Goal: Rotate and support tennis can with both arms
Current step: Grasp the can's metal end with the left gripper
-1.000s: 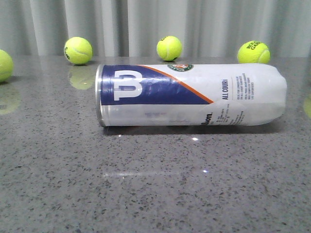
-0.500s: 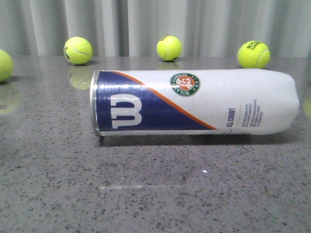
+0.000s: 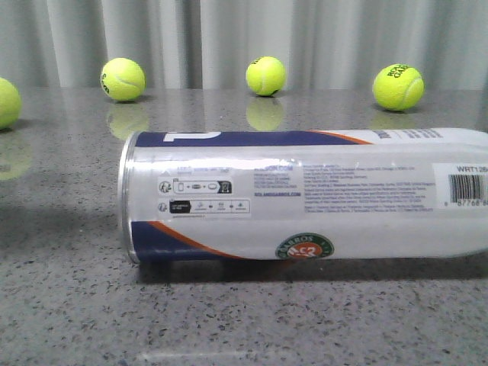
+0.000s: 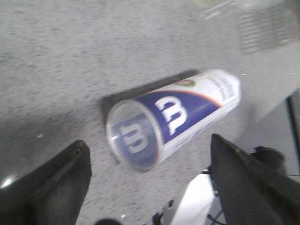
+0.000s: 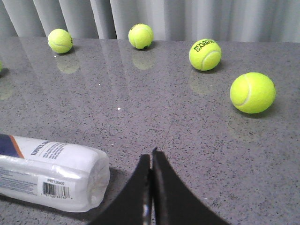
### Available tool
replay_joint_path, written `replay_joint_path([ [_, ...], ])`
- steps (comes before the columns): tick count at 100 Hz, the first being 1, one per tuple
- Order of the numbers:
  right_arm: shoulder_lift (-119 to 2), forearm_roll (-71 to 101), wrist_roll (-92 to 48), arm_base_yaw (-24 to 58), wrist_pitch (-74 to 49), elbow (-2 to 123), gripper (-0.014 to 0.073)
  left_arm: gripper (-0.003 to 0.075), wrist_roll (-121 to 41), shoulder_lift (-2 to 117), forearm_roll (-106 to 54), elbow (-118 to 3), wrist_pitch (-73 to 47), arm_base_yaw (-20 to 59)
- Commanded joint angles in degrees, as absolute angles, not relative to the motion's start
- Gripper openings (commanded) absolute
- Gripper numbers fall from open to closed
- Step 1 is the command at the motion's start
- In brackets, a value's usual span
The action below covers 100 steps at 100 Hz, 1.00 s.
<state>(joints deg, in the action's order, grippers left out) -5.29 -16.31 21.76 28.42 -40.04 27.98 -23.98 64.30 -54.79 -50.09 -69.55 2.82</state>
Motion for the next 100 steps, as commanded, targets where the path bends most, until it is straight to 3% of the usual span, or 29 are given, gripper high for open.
replay_joint_path([
  [1,-5.92,-17.74,21.57,28.15,-35.33,29.2,-0.0056,0.0512,-26.6,65.75,-63.46,-51.89,-72.64,2.75],
  [49,-5.92,-17.74,21.57,28.15,-35.33,29.2,-0.0056,0.0512,-30.43,77.76,-69.9,-51.8,-73.21,9.5],
  [100,-5.92,-17.74,21.57,28.15,-35.33,29.2,-0.0056,0.0496,-42.35,91.92,-87.49,-51.8,-73.26,15.09],
])
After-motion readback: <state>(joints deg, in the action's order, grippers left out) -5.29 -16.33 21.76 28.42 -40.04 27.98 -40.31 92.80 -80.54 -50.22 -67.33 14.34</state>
